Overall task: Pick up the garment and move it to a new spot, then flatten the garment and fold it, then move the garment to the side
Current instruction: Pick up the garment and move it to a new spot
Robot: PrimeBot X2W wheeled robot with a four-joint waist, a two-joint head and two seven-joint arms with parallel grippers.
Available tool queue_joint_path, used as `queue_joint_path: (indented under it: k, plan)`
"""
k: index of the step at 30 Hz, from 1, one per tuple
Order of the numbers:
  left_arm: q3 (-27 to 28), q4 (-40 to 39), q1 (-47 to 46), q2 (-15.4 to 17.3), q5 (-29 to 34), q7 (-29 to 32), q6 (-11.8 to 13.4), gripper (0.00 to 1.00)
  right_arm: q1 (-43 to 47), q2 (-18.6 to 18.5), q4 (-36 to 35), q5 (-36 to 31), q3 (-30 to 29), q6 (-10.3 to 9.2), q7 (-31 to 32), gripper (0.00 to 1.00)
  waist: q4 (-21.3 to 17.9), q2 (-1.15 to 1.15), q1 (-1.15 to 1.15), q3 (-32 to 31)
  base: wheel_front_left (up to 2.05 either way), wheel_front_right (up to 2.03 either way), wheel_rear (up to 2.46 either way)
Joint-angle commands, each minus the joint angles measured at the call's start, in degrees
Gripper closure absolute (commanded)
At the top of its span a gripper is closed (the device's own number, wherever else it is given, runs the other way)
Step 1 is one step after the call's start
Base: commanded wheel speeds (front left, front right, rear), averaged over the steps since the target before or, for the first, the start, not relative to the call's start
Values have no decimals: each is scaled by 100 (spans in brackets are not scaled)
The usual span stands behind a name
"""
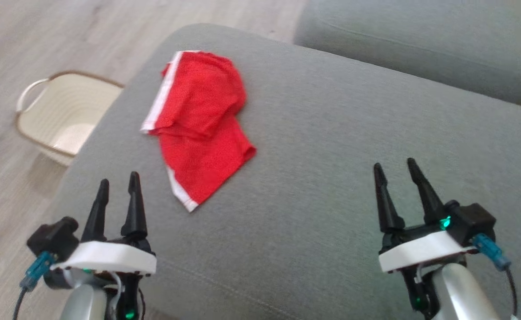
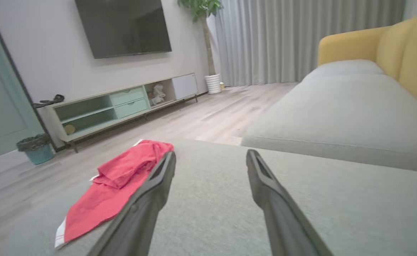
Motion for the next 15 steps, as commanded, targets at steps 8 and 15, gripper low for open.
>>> queue_joint_path:
  k: [8,15]
  plan:
    - [415,-508,104,59,-7,-70,64,0,-351,-8,26,112,471,-5,-62,0,359,0,0,62,0,0,0]
    - [414,-599,50,59,21,-70,63,0,-360,-8,78,147,421,-5,-62,0,332,0,0,45,0,0,0]
